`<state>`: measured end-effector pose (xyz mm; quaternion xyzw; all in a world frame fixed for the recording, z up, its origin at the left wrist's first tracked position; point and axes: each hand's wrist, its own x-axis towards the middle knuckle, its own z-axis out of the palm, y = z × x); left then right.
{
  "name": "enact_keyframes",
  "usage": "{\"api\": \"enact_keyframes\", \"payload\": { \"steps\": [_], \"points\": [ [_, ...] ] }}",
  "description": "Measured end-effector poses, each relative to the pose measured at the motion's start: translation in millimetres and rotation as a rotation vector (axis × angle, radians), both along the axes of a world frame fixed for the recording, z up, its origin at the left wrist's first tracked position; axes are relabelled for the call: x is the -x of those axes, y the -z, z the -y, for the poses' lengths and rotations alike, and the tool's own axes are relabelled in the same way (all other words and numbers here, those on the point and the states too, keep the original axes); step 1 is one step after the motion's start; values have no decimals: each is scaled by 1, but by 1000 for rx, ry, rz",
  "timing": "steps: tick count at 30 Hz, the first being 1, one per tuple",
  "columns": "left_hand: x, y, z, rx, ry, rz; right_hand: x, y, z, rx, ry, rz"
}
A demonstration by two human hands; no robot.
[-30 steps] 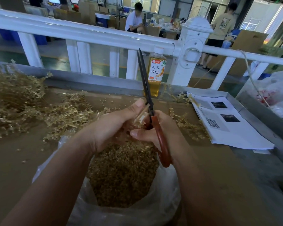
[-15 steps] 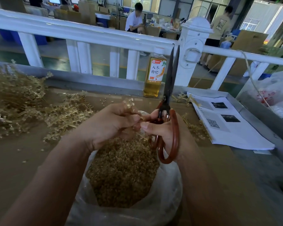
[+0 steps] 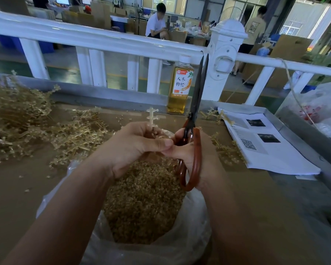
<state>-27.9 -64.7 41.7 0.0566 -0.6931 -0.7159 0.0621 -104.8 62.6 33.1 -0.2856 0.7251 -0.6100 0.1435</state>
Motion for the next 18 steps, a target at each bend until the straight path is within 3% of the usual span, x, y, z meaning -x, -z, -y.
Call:
{"api": "enact_keyframes", "payload": {
  "steps": [10, 18],
  "points": [
    [1, -2, -2, 54, -42, -87, 1, -2, -5, 3, 4, -40],
    [-1, -3, -2, 122, -17, -143, 4, -1, -5, 64, -26, 35]
  ]
}}
